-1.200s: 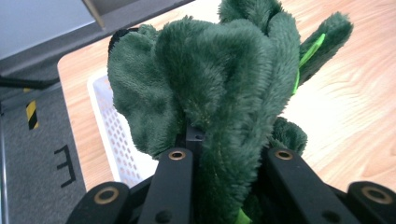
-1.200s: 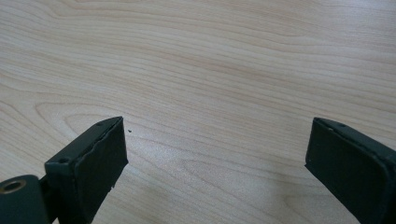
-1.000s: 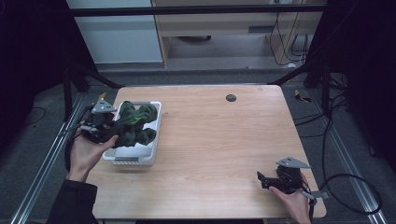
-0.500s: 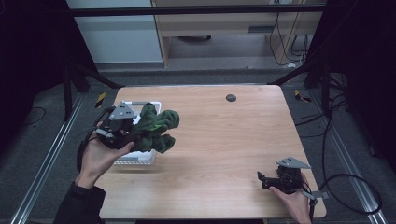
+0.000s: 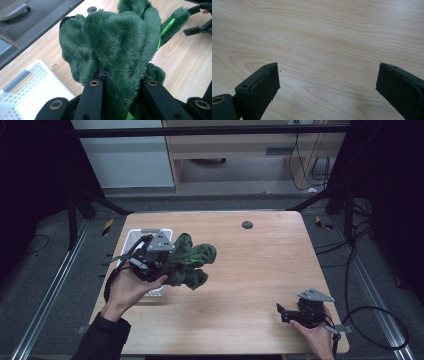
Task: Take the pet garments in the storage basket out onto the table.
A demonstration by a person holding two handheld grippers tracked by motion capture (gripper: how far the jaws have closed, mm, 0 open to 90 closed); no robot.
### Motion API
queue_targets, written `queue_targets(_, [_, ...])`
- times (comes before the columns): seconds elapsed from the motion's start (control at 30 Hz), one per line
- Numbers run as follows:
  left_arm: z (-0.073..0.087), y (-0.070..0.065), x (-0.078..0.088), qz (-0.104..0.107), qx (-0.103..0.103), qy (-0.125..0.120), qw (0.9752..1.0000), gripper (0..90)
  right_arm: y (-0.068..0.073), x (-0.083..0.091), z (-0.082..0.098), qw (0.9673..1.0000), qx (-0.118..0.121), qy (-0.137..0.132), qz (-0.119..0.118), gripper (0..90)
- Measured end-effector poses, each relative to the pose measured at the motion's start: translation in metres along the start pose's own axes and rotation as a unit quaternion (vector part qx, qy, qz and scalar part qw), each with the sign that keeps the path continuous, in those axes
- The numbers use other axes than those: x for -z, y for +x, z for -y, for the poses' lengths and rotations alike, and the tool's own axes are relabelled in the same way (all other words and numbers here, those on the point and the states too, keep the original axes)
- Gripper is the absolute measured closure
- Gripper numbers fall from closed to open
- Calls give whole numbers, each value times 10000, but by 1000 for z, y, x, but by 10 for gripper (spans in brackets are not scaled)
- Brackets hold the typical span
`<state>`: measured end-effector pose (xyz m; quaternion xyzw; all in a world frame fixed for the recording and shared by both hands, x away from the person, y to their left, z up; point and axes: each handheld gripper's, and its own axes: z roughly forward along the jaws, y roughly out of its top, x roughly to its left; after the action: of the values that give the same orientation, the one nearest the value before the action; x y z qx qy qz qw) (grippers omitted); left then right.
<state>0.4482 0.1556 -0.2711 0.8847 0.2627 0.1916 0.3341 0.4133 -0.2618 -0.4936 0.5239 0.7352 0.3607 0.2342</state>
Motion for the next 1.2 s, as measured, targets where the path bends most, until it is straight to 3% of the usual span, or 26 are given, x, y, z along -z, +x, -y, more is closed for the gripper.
queue_targets(0.1, [-8,-10,-9,118,-122,22,9999,771,-1,1,0,10000,8,-35,25,47])
queue_targets(0.4, [-18,-22,-27,284,-258,114,9992,770,-3,2,1,10000,-6,-86,41,47])
queue_targets(1.2, [-18,-46,-97,804,-468,574,9940,767,-2,1,1,9999,122,-61,38,52])
